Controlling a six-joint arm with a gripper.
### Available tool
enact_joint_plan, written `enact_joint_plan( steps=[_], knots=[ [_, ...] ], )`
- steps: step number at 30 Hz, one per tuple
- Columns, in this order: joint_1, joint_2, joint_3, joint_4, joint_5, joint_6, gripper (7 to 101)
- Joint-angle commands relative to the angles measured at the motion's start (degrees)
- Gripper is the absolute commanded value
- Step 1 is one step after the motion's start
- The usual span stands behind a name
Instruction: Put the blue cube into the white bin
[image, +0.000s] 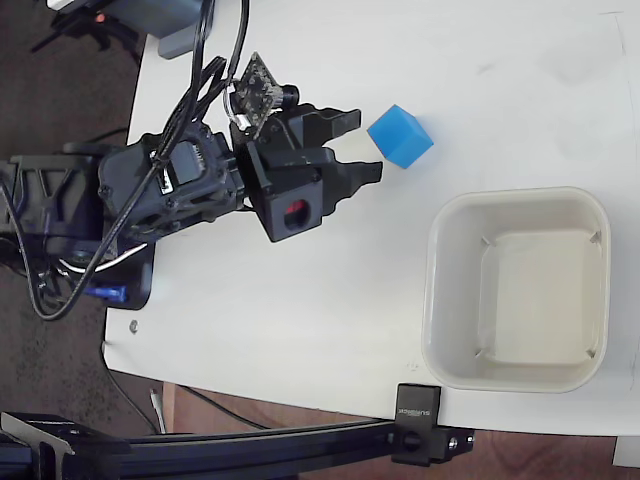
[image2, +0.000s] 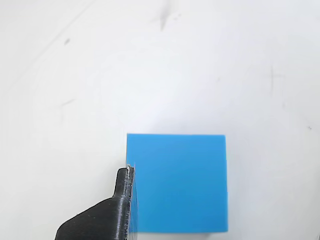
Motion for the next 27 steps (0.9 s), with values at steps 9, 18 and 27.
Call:
enact_joint_plan(
  steps=[9,18,27],
  knots=[
    [-3.3,-0.7,0.7,-9.5,0.0,4.7,100.0],
    [-3.0,-2.9,3.3,-14.9,-1.0,6.3,100.0],
    [-2.6,-5.3,4.2,-19.0,-1.8,7.2,100.0]
  ],
)
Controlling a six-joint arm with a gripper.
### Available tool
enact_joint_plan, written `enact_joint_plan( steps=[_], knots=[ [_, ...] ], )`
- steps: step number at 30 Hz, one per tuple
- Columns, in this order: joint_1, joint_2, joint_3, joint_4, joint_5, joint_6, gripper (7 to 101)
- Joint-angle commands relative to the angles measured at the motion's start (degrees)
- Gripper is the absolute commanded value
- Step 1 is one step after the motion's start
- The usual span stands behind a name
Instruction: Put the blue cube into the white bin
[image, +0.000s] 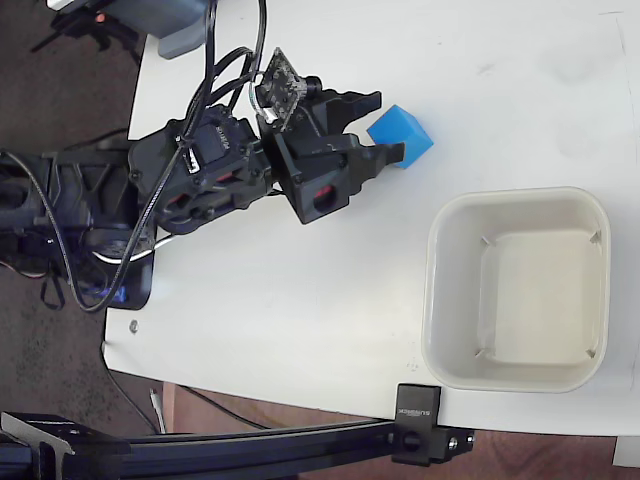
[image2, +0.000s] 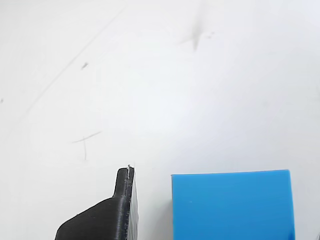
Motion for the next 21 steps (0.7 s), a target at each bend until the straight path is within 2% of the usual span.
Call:
enact_joint_plan(
  steps=[1,9,21],
  knots=[
    [0.1,0.8,-0.6,-2.7,-1.2,0.4,100.0],
    [0.6,-1.4,0.5,-6.6,-2.0,1.0,96.2],
    [2.4,-3.7,-0.4,-7.6,-2.7,0.4,91.1]
  ],
)
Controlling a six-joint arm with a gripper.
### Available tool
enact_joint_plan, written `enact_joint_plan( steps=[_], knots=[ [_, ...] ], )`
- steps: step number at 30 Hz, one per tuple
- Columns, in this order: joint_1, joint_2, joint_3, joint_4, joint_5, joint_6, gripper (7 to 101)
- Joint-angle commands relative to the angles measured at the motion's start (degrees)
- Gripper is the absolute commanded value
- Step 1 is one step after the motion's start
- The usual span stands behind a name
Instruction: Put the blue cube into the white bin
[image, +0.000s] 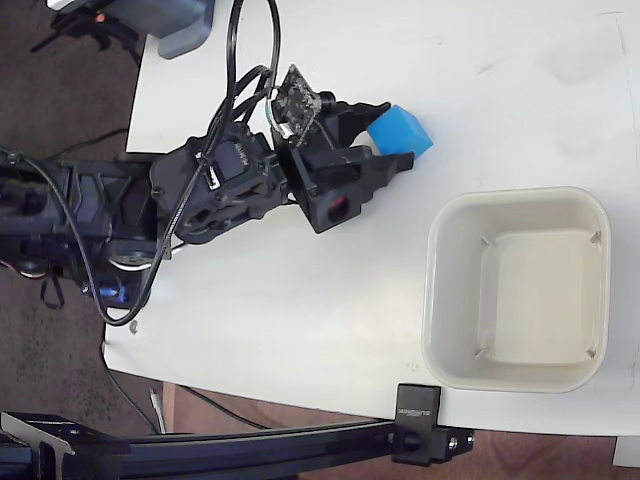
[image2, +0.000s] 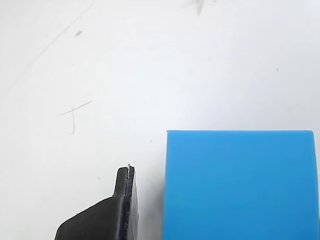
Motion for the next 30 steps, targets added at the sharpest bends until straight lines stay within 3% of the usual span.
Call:
enact_joint_plan(
  steps=[1,7,15,19,25,30],
  knots=[
    [0.9,1.1,-2.2,-1.1,-1.2,-0.3,90.3],
    [1.4,0.7,-4.0,1.0,-1.2,-1.6,74.5],
    [1.5,0.2,-3.1,-1.4,-0.4,-1.8,50.3],
    [1.5,1.8,-3.2,-0.4,0.0,-1.3,43.0],
    [1.6,7.9,-3.2,4.8,1.2,0.2,41.1],
    [3.3,14.4,-9.3,15.8,3.4,2.0,40.6]
  ],
)
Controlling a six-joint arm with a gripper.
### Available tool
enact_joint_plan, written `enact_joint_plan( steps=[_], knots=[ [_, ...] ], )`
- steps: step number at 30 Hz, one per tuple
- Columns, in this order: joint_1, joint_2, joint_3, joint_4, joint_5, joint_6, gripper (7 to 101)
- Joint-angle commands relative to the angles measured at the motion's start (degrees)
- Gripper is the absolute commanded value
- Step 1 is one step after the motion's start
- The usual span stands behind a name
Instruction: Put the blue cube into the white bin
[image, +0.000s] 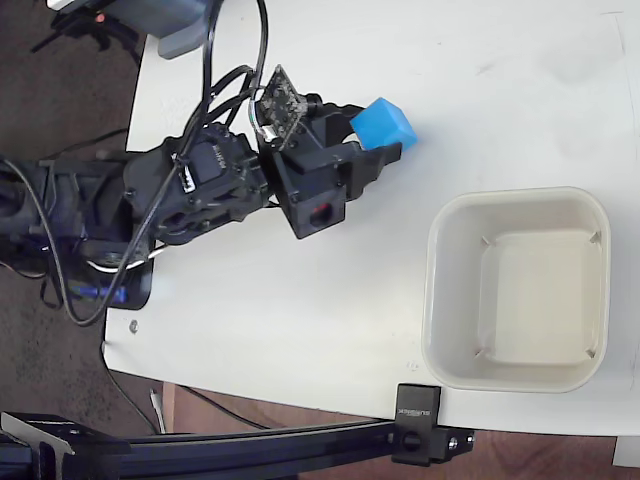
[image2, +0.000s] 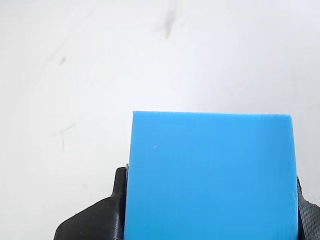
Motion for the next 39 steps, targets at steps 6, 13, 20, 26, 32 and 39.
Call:
enact_joint_plan(
  steps=[6,13,20,26,32,39],
  knots=[
    [8.2,0.7,-27.5,16.3,5.3,1.7,41.9],
    [15.0,-13.7,-43.3,10.4,3.3,8.2,42.2],
    [16.4,-19.7,-46.8,6.7,2.0,10.0,44.9],
    [14.9,-19.6,-47.0,6.8,1.8,11.8,83.3],
    [13.4,-16.9,-45.7,8.3,2.7,11.6,100.3],
    [12.5,-4.5,-32.3,7.6,5.9,10.0,100.3]
  ],
)
